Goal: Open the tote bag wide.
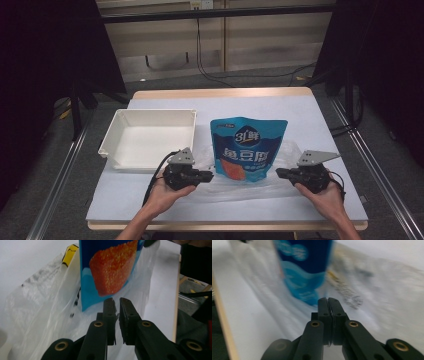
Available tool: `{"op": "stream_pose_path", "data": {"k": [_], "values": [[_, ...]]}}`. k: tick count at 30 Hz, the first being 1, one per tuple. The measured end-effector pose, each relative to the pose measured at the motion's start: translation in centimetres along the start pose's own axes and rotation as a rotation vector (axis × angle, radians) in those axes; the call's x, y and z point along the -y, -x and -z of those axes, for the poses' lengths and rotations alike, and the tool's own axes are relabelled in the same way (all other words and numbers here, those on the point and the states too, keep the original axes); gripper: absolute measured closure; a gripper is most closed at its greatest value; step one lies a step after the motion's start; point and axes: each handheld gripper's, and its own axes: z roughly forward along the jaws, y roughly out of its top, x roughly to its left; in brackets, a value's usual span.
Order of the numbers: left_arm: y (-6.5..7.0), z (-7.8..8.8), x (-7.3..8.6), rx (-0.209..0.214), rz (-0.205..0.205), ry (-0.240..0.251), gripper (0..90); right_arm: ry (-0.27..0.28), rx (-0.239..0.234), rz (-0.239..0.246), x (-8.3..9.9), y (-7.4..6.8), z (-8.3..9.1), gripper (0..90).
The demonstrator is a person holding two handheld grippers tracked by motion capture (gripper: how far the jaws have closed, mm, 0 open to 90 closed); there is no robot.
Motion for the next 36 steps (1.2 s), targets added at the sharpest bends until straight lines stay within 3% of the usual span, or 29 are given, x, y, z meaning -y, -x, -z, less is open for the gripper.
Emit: {"op": "stream_pose_path", "data": {"k": [2, 6, 8, 10, 12, 14, 15, 18, 19, 21, 22, 23, 25, 26, 27, 28, 29, 30, 31, 32, 33, 34, 36], "values": [[0.4, -1.0, -0.5, -0.009, -0.012, 0.002, 84.1, -0.009, -0.020, 0.021, -0.2, -0.8, -0.6, 90.0], [0.7, -3.0, -1.0, 0.019, 0.014, -0.007, 85.6, -0.026, -0.041, 0.047, -0.7, -1.8, -1.8, 90.0], [0.9, -3.9, -0.8, 0.000, 0.007, -0.024, 85.6, -0.054, -0.063, 0.055, -0.7, -2.1, -2.6, 90.0], [0.9, -4.5, -0.5, -0.037, 0.014, -0.033, 85.6, -0.070, -0.055, 0.077, -0.6, -2.5, -3.3, 90.0], [0.8, -5.1, -0.2, -0.032, 0.027, -0.041, 85.9, -0.072, -0.050, 0.076, -0.6, -2.6, -3.7, 90.0], [1.2, -5.5, 0.2, -0.075, 0.003, -0.060, 86.0, -0.076, -0.040, 0.072, -0.5, -2.6, -4.1, 90.0], [1.3, -5.7, 0.5, -0.064, 0.010, -0.050, 86.0, -0.087, -0.036, 0.075, -0.4, -2.6, -4.3, 90.0], [1.8, -6.7, 0.8, -0.082, -0.010, -0.109, 85.4, -0.152, -0.058, 0.080, 0.0, -2.7, -5.1, 90.0], [1.9, -7.0, 0.9, -0.065, -0.008, -0.114, 85.4, -0.154, -0.070, 0.081, 0.1, -2.8, -5.3, 90.0], [2.1, -7.1, 0.9, -0.077, -0.012, -0.110, 85.9, -0.175, -0.065, 0.086, 0.2, -2.9, -5.4, 90.0], [2.1, -6.9, 0.9, -0.073, -0.033, -0.131, 86.6, -0.173, -0.072, 0.082, 0.3, -3.0, -5.4, 90.0], [2.2, -7.1, 1.0, -0.058, -0.036, -0.108, 88.6, -0.168, -0.069, 0.077, 0.3, -3.1, -5.3, 90.0], [2.4, -7.1, 1.1, -0.053, -0.029, -0.108, 90.0, -0.138, -0.072, 0.081, 0.1, -3.2, -5.2, 90.0], [2.5, -7.1, 1.1, -0.044, -0.050, -0.112, 90.0, -0.123, -0.073, 0.082, 0.0, -3.3, -5.1, 90.0], [2.6, -6.8, 0.9, -0.044, -0.073, -0.160, 90.0, -0.111, -0.061, 0.085, -0.2, -3.4, -5.0, 90.0], [2.9, -6.9, 1.0, -0.046, -0.076, -0.145, 90.0, -0.095, -0.058, 0.080, -0.3, -3.4, -4.9, 90.0], [3.2, -6.8, 1.0, -0.046, -0.105, -0.151, 90.0, -0.084, -0.060, 0.076, -0.4, -3.3, -4.9, 90.0], [3.2, -6.5, 0.9, -0.047, -0.174, -0.196, 90.0, -0.083, -0.060, 0.069, -0.5, -3.2, -4.8, 89.8], [3.7, -6.7, 1.1, -0.031, -0.110, -0.163, 90.0, -0.095, -0.063, 0.063, -0.6, -3.2, -4.8, 88.9], [3.5, -6.4, 1.0, -0.012, -0.150, -0.190, 90.0, -0.098, -0.064, 0.062, -0.5, -3.1, -4.8, 88.9], [3.8, -6.5, 1.2, -0.004, -0.119, -0.169, 90.0, -0.088, -0.059, 0.060, -0.5, -3.0, -4.7, 88.9], [3.9, -6.4, 1.2, 0.028, -0.133, -0.172, 90.0, -0.088, -0.061, 0.060, -0.4, -3.0, -4.8, 89.0], [3.9, -6.5, 1.1, 0.029, -0.132, -0.175, 90.0, -0.078, -0.068, 0.067, -0.5, -3.3, -4.9, 89.0]]}}
